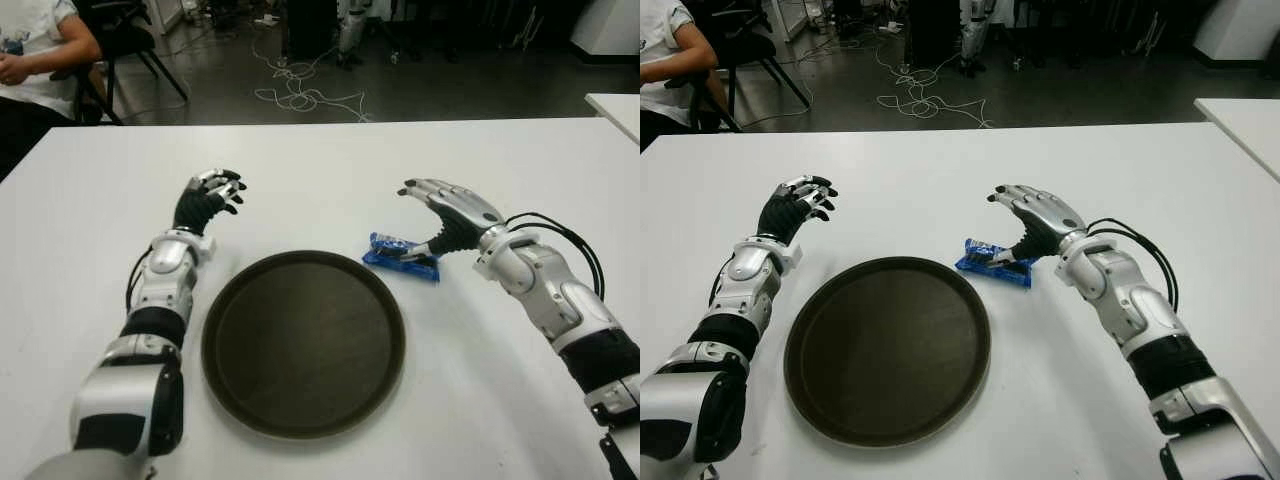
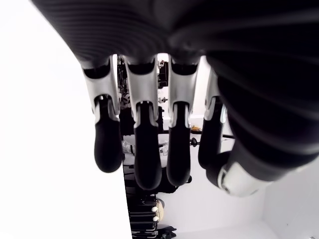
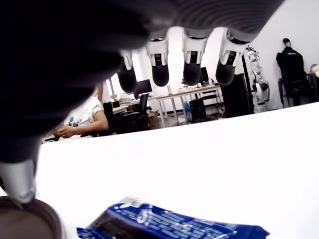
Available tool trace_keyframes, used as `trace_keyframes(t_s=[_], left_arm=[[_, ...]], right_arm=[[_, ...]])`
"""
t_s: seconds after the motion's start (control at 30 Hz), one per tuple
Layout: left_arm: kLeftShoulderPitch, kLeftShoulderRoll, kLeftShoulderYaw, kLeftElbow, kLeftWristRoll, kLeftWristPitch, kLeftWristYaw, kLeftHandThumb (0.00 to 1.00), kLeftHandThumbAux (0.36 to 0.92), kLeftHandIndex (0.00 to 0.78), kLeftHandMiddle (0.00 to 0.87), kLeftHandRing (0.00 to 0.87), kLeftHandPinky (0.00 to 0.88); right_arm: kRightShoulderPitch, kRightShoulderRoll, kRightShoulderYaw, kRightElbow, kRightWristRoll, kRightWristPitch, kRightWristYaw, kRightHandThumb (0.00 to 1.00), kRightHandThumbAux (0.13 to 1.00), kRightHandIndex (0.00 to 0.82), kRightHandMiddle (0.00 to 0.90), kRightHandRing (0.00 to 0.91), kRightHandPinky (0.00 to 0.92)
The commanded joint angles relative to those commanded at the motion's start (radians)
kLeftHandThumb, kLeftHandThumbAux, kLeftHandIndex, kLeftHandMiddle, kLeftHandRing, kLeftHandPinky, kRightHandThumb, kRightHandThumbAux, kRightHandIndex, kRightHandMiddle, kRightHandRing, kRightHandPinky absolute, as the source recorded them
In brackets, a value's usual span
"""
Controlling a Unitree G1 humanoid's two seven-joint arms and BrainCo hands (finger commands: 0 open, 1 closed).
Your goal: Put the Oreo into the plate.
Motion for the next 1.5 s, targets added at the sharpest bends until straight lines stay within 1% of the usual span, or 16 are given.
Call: trace_keyframes(t_s=[0.17,0.53,0.83,0.93,1.1,1.23,1.5], left_arm=[[0.0,0.0,0.0,0.003,0.001,-0.001,0.002,0.834,0.672,0.419,0.468,0.524,0.575],[0.002,0.0,-0.003,0.001,0.005,-0.011,0.001,0.834,0.672,0.419,0.469,0.513,0.562],[0.002,-0.002,-0.002,0.0,0.003,-0.012,0.002,0.834,0.672,0.419,0.47,0.519,0.579],[0.002,-0.001,0.0,-0.002,0.0,-0.008,0.001,0.834,0.672,0.419,0.469,0.515,0.569],[0.002,0.001,-0.002,-0.001,0.003,-0.006,0.001,0.834,0.672,0.419,0.468,0.512,0.56],[0.002,0.001,-0.002,-0.003,0.0,-0.001,-0.007,0.834,0.672,0.419,0.467,0.512,0.573],[0.001,0.001,0.0,-0.001,-0.001,0.001,-0.007,0.833,0.672,0.419,0.467,0.509,0.556]], right_arm=[[0.002,0.001,0.004,-0.018,-0.007,0.02,0.016,0.0,0.568,0.0,0.0,0.0,0.001],[0.003,0.006,0.009,-0.025,-0.005,0.033,0.04,0.0,0.593,0.0,0.0,0.0,0.001],[-0.002,0.012,0.011,-0.023,-0.006,0.051,0.054,0.0,0.599,0.0,0.0,0.0,0.023],[-0.02,0.011,0.016,0.008,-0.01,0.061,0.067,0.0,0.611,0.0,0.0,0.0,0.025],[-0.028,0.016,0.02,0.021,-0.013,0.078,0.076,0.0,0.602,0.0,0.0,0.0,0.021],[-0.041,0.021,0.023,0.048,-0.01,0.085,0.08,0.0,0.598,0.0,0.0,0.0,0.018],[-0.072,0.025,0.036,0.123,-0.006,0.069,0.073,0.0,0.6,0.0,0.0,0.0,0.015]])
